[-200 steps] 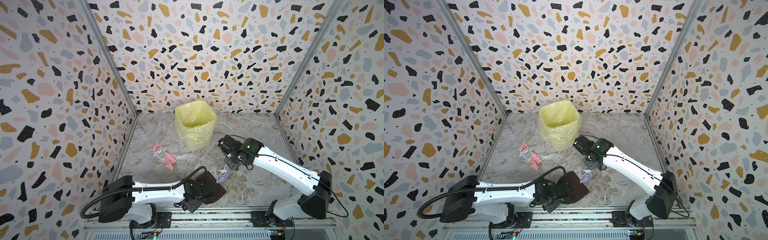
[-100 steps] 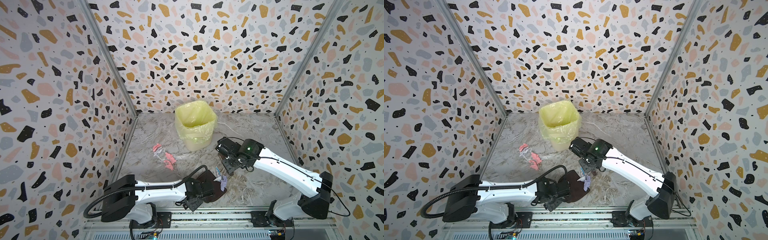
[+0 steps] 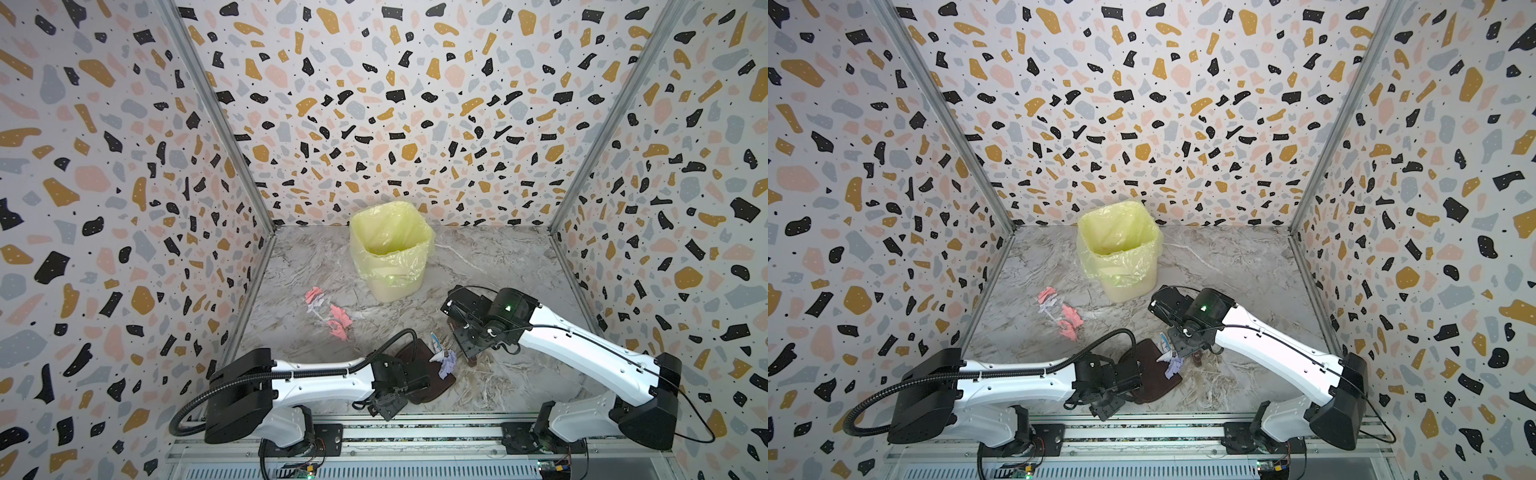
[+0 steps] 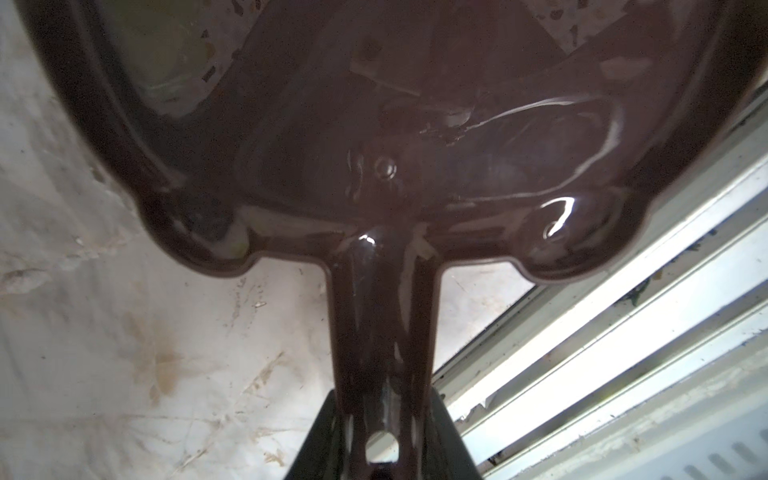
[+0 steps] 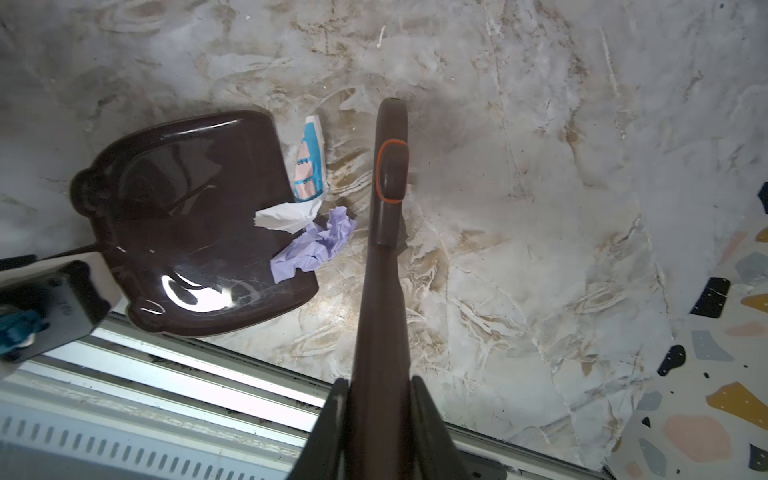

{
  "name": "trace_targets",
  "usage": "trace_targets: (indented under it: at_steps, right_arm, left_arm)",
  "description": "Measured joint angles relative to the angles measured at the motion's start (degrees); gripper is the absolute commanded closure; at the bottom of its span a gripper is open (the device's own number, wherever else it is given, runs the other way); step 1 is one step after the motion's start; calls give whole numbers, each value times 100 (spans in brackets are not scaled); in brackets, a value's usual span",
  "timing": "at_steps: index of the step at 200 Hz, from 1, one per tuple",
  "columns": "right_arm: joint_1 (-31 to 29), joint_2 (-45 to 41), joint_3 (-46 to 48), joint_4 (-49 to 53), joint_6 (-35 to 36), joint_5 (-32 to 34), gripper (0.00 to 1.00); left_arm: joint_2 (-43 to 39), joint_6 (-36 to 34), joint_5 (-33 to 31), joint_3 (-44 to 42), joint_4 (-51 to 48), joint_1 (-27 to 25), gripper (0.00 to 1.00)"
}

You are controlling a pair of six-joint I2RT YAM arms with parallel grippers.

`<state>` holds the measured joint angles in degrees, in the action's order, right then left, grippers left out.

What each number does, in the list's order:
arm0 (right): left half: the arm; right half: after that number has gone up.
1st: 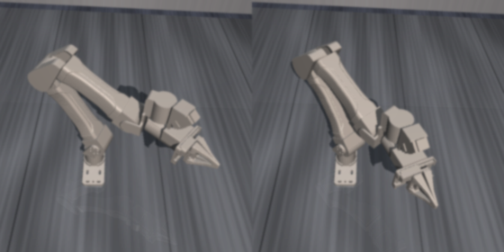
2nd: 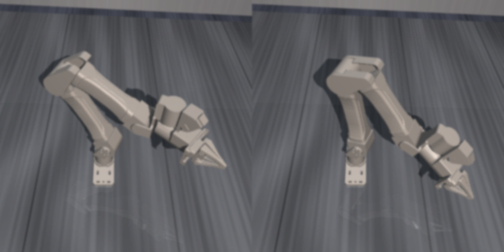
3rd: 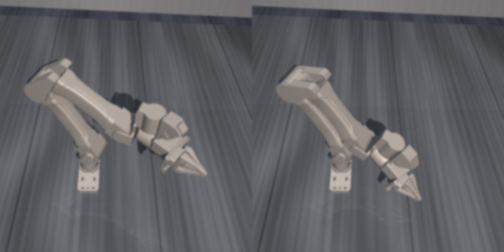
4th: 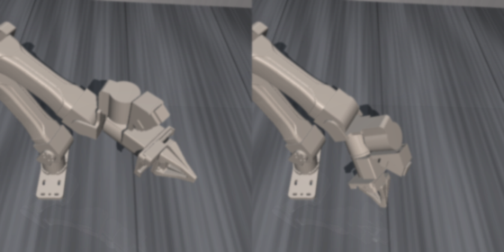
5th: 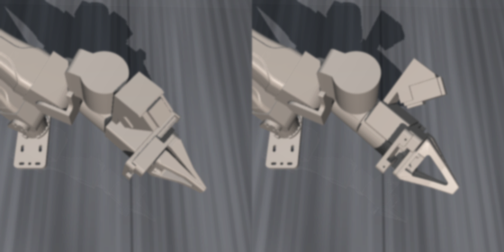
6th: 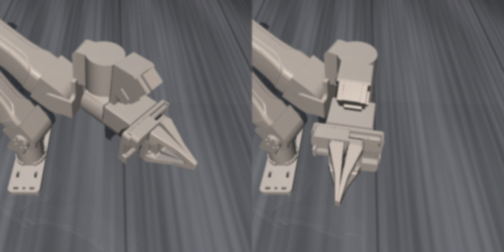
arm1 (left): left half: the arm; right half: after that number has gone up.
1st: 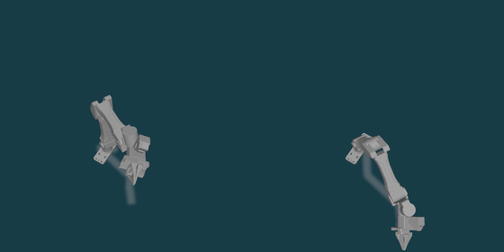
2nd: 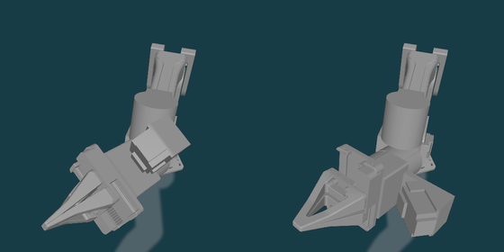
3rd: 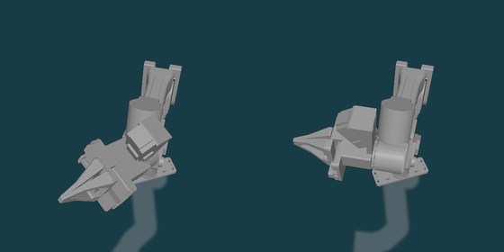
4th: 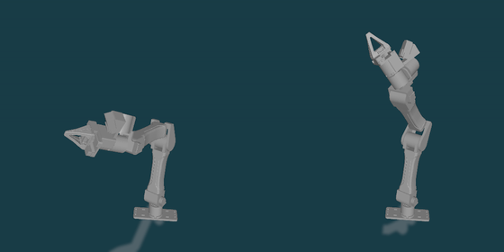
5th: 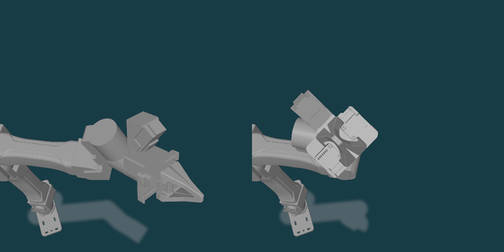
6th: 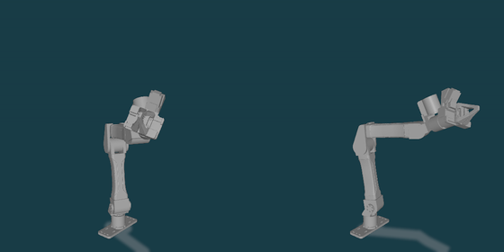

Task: Sweep away the paper scraps from the table
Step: 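Sweep the brush with the right gripper pushing scraps into the dustpan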

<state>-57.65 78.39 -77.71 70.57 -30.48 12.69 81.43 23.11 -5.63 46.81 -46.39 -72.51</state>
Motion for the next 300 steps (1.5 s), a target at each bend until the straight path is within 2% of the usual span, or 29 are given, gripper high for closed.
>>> trace_targets:
  at_steps: [65,109,178,248,300]
  right_arm:
    - [-527,470,-511,-398,-146,-415,100]
    - [-787,566,-772,-286,-262,-402,100]
    - [-382,251,-807,173,-365,-72,100]
    - [-402,981,-949,208,232,332,100]
    - [-844,1156,-988,140,688,328,100]
  left_arm:
    - [31,0,2,2,15,9,100]
    - [31,4,9,2,-7,9,100]
    - [28,4,4,0,26,9,100]
    - [28,2,-2,0,24,9,100]
    - [22,9,-35,0,24,9,100]
